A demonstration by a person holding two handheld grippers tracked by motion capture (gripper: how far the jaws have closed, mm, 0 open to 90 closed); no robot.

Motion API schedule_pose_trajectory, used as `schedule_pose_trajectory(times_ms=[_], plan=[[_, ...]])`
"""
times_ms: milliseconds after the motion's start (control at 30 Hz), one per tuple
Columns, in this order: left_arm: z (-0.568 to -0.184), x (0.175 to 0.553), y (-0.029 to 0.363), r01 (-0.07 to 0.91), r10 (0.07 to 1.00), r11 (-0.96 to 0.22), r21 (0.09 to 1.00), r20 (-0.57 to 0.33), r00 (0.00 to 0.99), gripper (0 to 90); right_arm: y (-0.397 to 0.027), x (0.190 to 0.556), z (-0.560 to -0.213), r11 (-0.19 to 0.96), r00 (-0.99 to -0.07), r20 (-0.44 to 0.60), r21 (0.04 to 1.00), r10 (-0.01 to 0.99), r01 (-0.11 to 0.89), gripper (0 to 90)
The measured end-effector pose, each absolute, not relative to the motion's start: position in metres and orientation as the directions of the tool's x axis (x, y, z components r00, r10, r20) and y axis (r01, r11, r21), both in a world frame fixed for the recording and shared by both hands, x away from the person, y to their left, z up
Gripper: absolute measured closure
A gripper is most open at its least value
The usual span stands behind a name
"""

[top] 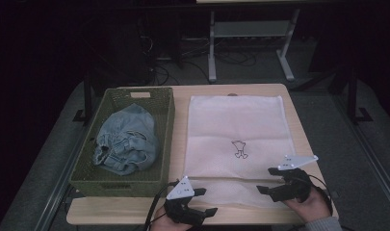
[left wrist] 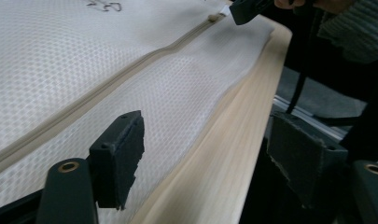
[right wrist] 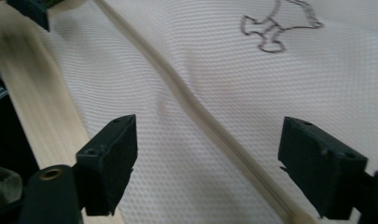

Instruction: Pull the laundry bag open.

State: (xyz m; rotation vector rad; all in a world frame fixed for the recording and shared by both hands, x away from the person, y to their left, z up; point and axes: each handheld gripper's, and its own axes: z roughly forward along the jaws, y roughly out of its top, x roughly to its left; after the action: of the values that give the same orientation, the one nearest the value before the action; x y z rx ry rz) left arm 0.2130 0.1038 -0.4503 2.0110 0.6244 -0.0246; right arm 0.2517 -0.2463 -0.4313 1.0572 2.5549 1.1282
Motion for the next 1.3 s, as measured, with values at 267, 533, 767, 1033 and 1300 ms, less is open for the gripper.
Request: schedule_pose_trajectory(times_ms=[267,533,767,1033,1300], plan=[[-0.436,0.239,0.075,0.528,0.365,-0.349,0.774,-0.406,0.838,20.6,-0.279,0.253,-0.422,0.402,-0.665,0.152,0.692,0.731,0.600,21.5],[-0.431,0.264,0.028,0.581,0.366,-0.379,0.721,-0.460,0.809,24.5,-0.299,0.256,-0.418,0.377,-0.627,0.175,0.667,0.759,0.642,30.0],[-0.432,0.282,0.001,0.636,0.399,-0.376,0.674,-0.502,0.768,29.3,-0.314,0.259,-0.421,0.342,-0.576,0.209,0.629,0.790,0.698,35.3],[-0.438,0.296,-0.041,0.682,0.403,-0.393,0.617,-0.552,0.731,33.4,-0.336,0.260,-0.426,0.282,-0.512,0.255,0.599,0.820,0.750,38.2],[-0.448,0.305,-0.066,0.723,0.416,-0.384,0.575,-0.591,0.691,38.1,-0.347,0.261,-0.433,0.262,-0.482,0.265,0.580,0.835,0.771,40.1]])
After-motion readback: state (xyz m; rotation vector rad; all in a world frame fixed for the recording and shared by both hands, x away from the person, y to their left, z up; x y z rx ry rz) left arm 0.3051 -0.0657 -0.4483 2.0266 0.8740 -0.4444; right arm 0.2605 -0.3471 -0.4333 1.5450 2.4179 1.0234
